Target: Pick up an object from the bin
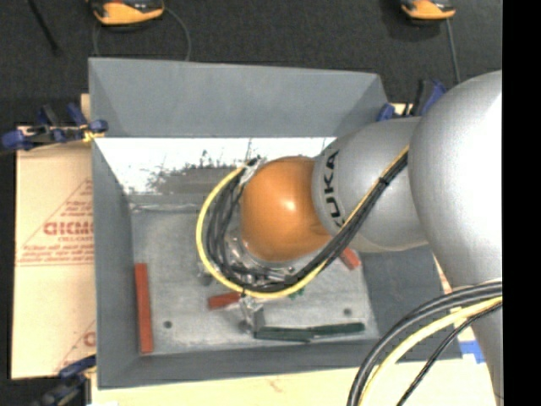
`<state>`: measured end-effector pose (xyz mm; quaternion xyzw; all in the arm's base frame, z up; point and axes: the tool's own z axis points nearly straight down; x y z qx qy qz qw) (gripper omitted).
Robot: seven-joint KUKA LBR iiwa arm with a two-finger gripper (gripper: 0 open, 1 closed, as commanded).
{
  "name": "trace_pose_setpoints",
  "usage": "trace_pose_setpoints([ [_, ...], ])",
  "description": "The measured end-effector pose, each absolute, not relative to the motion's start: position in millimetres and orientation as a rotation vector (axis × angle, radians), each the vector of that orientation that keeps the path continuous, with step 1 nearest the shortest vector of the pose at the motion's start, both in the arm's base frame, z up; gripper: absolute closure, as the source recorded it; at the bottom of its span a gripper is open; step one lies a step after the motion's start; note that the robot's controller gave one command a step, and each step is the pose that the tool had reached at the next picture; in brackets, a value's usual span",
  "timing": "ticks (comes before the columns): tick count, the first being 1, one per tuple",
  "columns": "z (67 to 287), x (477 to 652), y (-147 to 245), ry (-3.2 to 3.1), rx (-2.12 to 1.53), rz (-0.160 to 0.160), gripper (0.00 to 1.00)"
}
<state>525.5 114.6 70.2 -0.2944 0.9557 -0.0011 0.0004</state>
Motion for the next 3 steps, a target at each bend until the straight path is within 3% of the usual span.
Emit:
trace_pose_setpoints([
  [1,70.4,525.4,116.8,3.002,-0.919,0.002,1.00],
  [2,199.1,540.0,96.5,2.924,-1.118,-0.005,1.00],
  [3,247.5,522.7,102.5,2.719,-1.561,-0.003,1.00],
])
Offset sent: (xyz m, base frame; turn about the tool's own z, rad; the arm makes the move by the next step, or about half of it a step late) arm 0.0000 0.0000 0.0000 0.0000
